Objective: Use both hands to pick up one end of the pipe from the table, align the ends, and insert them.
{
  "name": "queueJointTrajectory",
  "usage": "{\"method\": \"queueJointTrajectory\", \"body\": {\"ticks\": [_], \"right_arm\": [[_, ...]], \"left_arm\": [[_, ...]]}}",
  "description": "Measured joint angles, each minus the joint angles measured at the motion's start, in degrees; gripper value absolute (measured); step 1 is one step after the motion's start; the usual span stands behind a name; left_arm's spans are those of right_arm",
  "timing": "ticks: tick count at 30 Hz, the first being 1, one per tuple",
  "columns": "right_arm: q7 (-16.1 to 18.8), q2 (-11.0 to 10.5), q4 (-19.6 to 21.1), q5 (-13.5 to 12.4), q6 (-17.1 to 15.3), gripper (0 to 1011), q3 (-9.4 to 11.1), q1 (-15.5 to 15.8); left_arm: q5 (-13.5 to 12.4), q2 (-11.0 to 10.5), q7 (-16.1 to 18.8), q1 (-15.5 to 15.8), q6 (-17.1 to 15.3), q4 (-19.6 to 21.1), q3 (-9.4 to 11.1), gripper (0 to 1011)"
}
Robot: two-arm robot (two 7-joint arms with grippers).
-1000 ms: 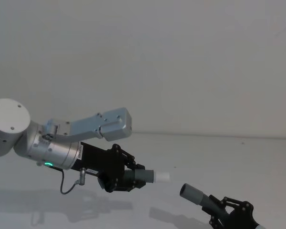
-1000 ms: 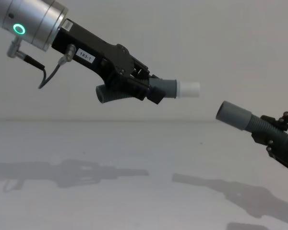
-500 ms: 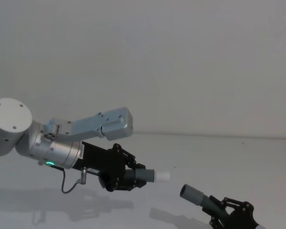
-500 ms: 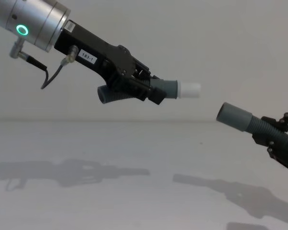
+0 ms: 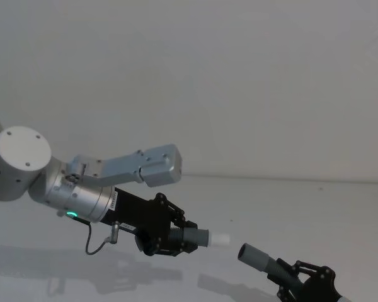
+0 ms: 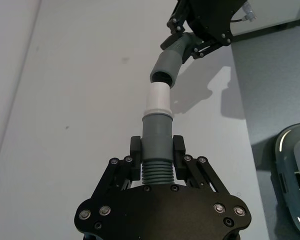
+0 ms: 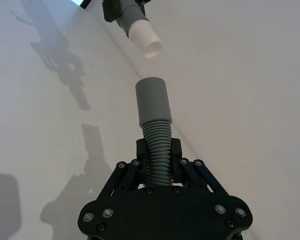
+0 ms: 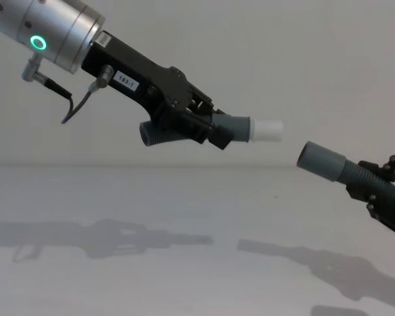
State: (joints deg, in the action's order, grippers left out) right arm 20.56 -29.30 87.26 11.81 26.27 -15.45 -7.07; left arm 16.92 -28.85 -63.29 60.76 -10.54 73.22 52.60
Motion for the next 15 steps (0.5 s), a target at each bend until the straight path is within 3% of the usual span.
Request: {"method": "queueJointTrajectory", "body": {"ticks": [15], "right_arm": [[0.02,-0.05,0.06,-0.01,-0.08,234,0.01,0.00]], "left_arm": [[0.20,2.56,-3.13,2.37,2.01,-4.49,1.98,332]]}}
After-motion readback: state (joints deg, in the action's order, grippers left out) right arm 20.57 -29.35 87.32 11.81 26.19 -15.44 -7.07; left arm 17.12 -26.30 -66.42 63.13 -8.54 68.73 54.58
